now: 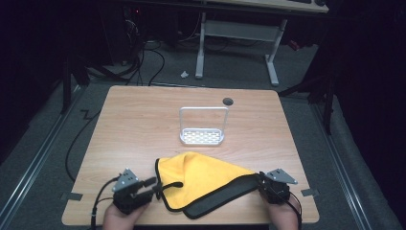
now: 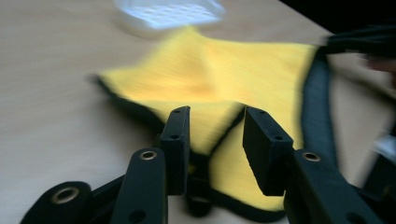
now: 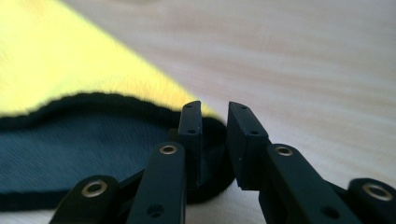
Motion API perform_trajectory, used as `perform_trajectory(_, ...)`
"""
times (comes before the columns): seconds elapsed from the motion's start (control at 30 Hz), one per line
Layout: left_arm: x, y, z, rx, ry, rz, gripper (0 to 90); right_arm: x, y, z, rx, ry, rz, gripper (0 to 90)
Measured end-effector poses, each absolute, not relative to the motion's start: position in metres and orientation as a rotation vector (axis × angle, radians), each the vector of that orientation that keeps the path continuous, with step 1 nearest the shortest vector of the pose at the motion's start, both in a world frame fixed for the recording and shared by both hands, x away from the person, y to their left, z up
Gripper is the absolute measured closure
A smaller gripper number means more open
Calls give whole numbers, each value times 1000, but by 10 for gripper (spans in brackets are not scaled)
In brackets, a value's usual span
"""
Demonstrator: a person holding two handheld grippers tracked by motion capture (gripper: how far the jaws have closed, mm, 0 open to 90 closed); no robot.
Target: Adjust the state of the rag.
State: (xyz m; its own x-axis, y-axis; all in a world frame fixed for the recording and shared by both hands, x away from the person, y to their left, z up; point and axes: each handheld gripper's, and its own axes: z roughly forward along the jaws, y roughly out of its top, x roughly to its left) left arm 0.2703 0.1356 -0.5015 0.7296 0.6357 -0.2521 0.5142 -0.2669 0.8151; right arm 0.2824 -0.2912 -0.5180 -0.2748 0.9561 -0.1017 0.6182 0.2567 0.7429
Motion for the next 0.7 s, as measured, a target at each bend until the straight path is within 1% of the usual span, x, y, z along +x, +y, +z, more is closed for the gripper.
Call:
perform_trajectory(0.03,266,126,-505,1981,853,140,621,284,-291,-521,1426,2007,776,777)
perform_trajectory(0.07,264,116,-510,2042,844,151,647,283,-288,-524,1429,2035,765,796)
perform_trajectory(0.1,263,109,-514,2092,843,174,647,283,-288,-524,1429,2035,765,796)
perform_trajectory(0.17,266,102,-524,2153,860,192,616,280,-284,-523,1430,2070,780,800)
perform_trajectory(0.2,267,103,-528,2147,849,198,597,278,-280,-522,1430,2086,789,803)
perform_trajectory(0.3,273,109,-529,2143,861,241,608,267,-266,-522,1375,2151,821,805)
perform_trajectory(0.4,279,119,-531,2139,869,330,733,257,-252,-522,1327,2194,831,805)
perform_trajectory(0.43,282,123,-531,2140,881,355,750,256,-249,-522,1313,2213,839,803)
perform_trajectory(0.53,295,141,-532,2110,962,402,764,253,-235,-521,1271,2272,877,794)
perform_trajectory(0.57,300,147,-532,2096,991,417,769,252,-226,-521,1253,2305,912,774)
perform_trajectory(0.63,309,161,-532,2073,1060,453,769,252,-222,-520,1244,2316,931,765)
perform_trajectory(0.7,317,174,-532,2041,1127,447,770,251,-217,-518,1225,2313,952,746)
